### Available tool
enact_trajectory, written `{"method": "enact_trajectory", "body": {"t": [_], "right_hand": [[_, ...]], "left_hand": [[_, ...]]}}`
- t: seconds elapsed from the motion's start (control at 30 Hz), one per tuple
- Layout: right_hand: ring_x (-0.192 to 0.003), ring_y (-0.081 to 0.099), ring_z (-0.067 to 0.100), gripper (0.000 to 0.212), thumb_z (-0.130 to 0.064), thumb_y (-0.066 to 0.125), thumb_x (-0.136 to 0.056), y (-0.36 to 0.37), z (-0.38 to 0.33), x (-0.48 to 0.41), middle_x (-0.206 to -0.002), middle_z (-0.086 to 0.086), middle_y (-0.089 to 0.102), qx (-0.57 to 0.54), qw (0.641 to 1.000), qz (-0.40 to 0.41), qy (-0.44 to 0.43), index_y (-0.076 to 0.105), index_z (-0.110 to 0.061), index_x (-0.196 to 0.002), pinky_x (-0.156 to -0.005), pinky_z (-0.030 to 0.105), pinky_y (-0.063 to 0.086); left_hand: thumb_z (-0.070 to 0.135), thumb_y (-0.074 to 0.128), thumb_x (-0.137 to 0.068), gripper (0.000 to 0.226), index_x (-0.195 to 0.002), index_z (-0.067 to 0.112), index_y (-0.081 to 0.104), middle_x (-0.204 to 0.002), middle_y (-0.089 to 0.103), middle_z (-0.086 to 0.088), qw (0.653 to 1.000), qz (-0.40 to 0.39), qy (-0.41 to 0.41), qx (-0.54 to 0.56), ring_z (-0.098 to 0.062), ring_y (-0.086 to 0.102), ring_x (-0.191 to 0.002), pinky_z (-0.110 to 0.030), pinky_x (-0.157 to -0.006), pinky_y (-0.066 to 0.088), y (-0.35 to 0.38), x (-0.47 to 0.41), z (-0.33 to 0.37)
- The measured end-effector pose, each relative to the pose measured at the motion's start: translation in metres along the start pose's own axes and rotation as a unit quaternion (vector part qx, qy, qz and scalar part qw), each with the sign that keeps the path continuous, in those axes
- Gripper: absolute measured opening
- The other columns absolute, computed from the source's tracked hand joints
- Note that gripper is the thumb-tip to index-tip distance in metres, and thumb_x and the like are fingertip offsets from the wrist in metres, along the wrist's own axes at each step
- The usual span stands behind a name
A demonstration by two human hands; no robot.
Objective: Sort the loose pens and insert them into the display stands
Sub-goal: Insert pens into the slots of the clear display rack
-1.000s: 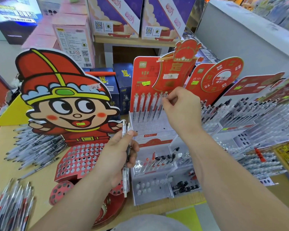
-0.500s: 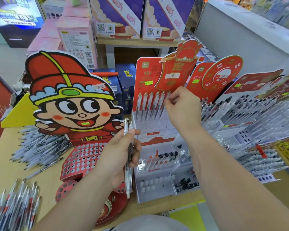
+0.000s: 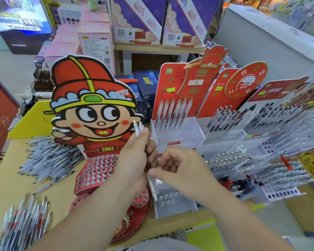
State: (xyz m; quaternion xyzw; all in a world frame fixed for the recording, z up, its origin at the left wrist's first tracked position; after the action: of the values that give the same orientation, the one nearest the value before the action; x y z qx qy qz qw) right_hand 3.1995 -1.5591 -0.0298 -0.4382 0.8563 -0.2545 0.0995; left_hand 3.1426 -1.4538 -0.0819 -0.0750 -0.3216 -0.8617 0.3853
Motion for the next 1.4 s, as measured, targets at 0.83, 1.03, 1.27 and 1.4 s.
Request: {"method": "enact_trajectory", "body": {"t": [0.83,1.03,1.27,1.4], "right_hand": [[-0.061,0.055,0.014,0.020,-0.002,0.082,-0.078,-0.172,0.097,0.015,-0.069,0.003,0.063,-0.221,0.975,0.006,0.024,0.074,-0.020,-0.081,-0.058,0.030,0.051],[-0.070,0.068,0.017,0.013,-0.013,0.083,-0.078,-0.224,0.117,0.012,-0.073,0.000,0.073,-0.211,0.977,0.021,-0.007,0.075,-0.023,-0.077,-0.068,0.030,0.058],[-0.059,0.066,0.022,0.019,-0.010,0.079,-0.079,-0.230,0.125,0.007,-0.066,0.007,0.067,-0.375,0.923,0.071,0.047,0.067,-0.005,-0.093,-0.057,0.031,0.058],[-0.061,0.067,0.021,0.013,-0.003,0.072,-0.086,-0.220,0.115,0.008,-0.069,0.008,0.069,-0.403,0.912,0.056,0.055,0.069,-0.005,-0.098,-0.056,0.028,0.057]], "left_hand": [[0.023,0.062,-0.097,0.021,-0.083,0.010,0.054,-0.066,0.052,-0.007,0.995,0.067,0.046,-0.056,-0.014,0.028,-0.043,-0.024,-0.040,0.019,0.122,0.025,-0.063],[0.011,0.057,-0.100,0.016,-0.084,0.012,0.056,-0.070,0.065,-0.006,0.988,0.129,0.080,-0.040,-0.011,0.030,-0.039,-0.021,-0.038,0.022,0.153,0.035,-0.077],[0.005,0.055,-0.099,0.009,-0.091,0.007,0.060,-0.081,0.071,-0.015,0.978,0.160,0.127,-0.034,-0.013,0.029,-0.039,-0.023,-0.039,0.025,0.149,0.062,-0.074],[0.002,0.053,-0.098,0.009,-0.091,0.005,0.058,-0.084,0.071,-0.017,0.980,0.151,0.123,-0.046,-0.015,0.027,-0.039,-0.024,-0.041,0.026,0.137,0.064,-0.076]]}}
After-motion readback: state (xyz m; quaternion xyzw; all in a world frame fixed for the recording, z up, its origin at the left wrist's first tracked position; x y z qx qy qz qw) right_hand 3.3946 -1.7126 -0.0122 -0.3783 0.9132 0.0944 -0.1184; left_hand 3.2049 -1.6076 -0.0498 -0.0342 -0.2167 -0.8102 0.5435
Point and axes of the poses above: each hand's wrist, its own x-axis away from the middle knuckle, its own y-axis out of the palm, z = x × y, the point moved 9 cm from there along -x, towards the middle knuckle
